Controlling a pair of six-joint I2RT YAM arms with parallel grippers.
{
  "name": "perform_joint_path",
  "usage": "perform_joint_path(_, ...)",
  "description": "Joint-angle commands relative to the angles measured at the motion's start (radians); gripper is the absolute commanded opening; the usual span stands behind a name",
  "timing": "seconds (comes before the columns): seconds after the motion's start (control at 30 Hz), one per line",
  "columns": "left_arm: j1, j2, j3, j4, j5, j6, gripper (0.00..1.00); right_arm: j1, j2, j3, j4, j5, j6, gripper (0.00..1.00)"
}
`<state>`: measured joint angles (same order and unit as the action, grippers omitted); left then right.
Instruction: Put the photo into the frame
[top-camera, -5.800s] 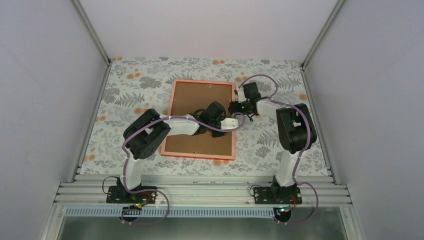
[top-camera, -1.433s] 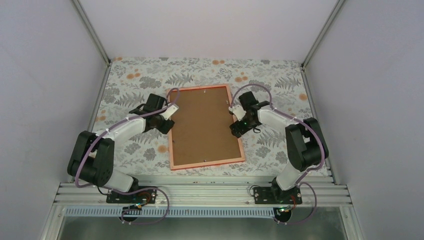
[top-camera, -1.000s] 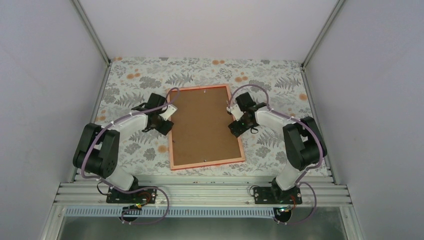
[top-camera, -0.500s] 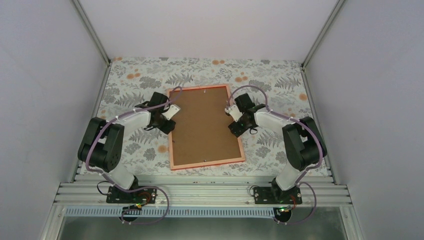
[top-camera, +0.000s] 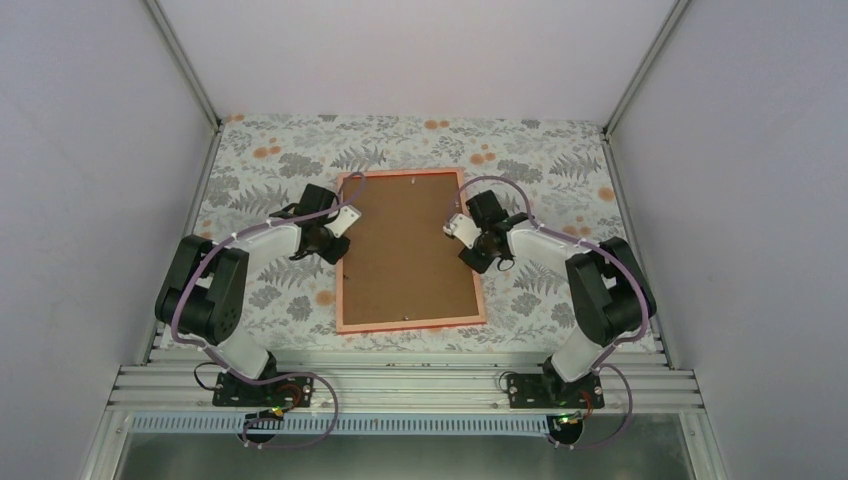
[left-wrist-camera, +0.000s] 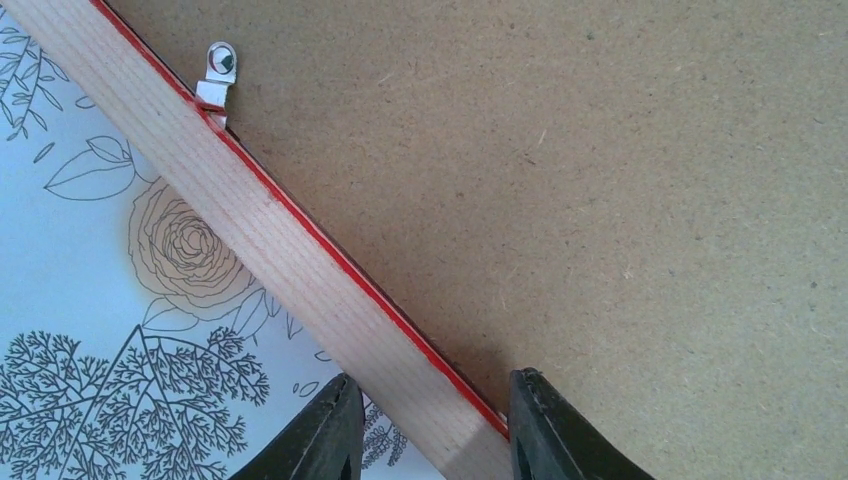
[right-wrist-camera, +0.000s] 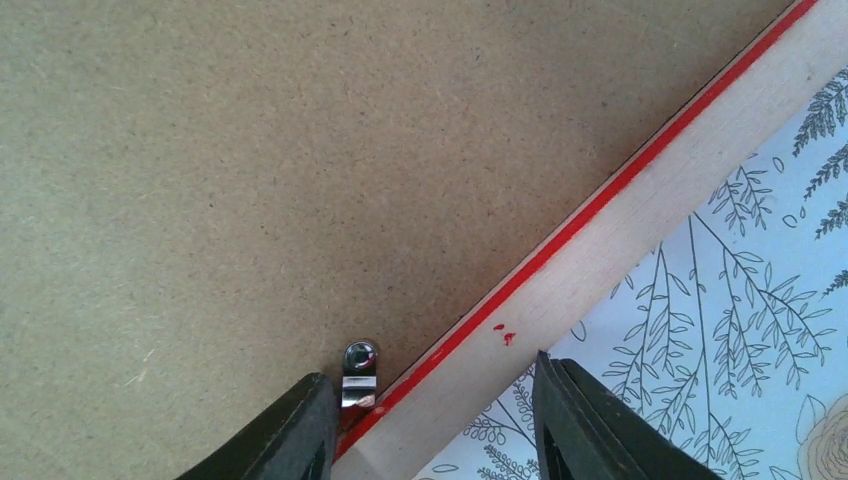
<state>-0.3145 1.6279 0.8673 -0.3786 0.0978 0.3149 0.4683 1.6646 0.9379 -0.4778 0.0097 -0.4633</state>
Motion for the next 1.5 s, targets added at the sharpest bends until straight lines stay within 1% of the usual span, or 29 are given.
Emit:
perform_joint_path(0.0, 0.007, 0.038, -0.04, -0.087, -0.064, 0.143, 0.32, -0.012, 0.015, 0.006, -0.028, 0.12, -0.039, 0.49)
perform_joint_path(0.17, 0.007, 0.044, -0.034, -0.086, -0.054, 0.155, 0.32, -0.015, 0.027, 0.111, -0.123, -0.003, 0.004, 0.6)
perform_joint_path(0.3, 0.005, 0.05, -0.03, -0.085, -0.051, 0.158, 0.32, -0.021, 0.044, 0.199, -0.175, -0.074, 0.01, 0.64)
perform_joint_path(0.47, 0.005, 0.054, -0.027, -0.086, -0.047, 0.155, 0.32, -0.018, 0.073, 0.213, -0.207, -0.109, -0.039, 0.66)
perform_joint_path(0.6, 0.005, 0.058, -0.026, -0.083, -0.048, 0.152, 0.32, -0.002, 0.049, 0.217, -0.289, -0.249, -0.095, 0.63)
perform_joint_path(0.7, 0.005, 0.065, -0.026, -0.08, -0.046, 0.148, 0.32, 0.031, 0.013, 0.19, -0.333, -0.3, -0.132, 0.57)
perform_joint_path(0.8, 0.005, 0.07, -0.027, -0.077, -0.046, 0.145, 0.32, 0.078, 0.007, 0.147, -0.334, -0.269, -0.132, 0.5)
perform_joint_path(0.87, 0.005, 0.072, -0.027, -0.075, -0.047, 0.143, 0.32, 0.097, 0.007, 0.126, -0.328, -0.24, -0.123, 0.47)
perform_joint_path(1.1, 0.005, 0.068, -0.031, -0.076, -0.049, 0.154, 0.32, 0.146, 0.028, 0.081, -0.304, -0.122, -0.132, 0.46)
perform_joint_path(1.2, 0.006, 0.066, -0.033, -0.073, -0.052, 0.158, 0.32, 0.171, 0.017, 0.034, -0.262, -0.036, -0.149, 0.45)
perform_joint_path(1.27, 0.002, 0.056, -0.038, -0.066, -0.051, 0.167, 0.32, 0.171, 0.008, 0.054, -0.272, -0.044, -0.132, 0.46)
perform_joint_path(1.33, -0.009, 0.04, -0.048, -0.063, -0.053, 0.176, 0.32, 0.159, 0.007, 0.118, -0.314, -0.113, -0.097, 0.47)
perform_joint_path(1.4, -0.032, 0.021, -0.061, -0.065, -0.052, 0.179, 0.32, 0.127, 0.007, 0.201, -0.341, -0.183, -0.042, 0.49)
perform_joint_path(1.47, -0.066, -0.006, -0.081, -0.067, -0.053, 0.181, 0.32, 0.079, 0.009, 0.268, -0.343, -0.221, 0.004, 0.5)
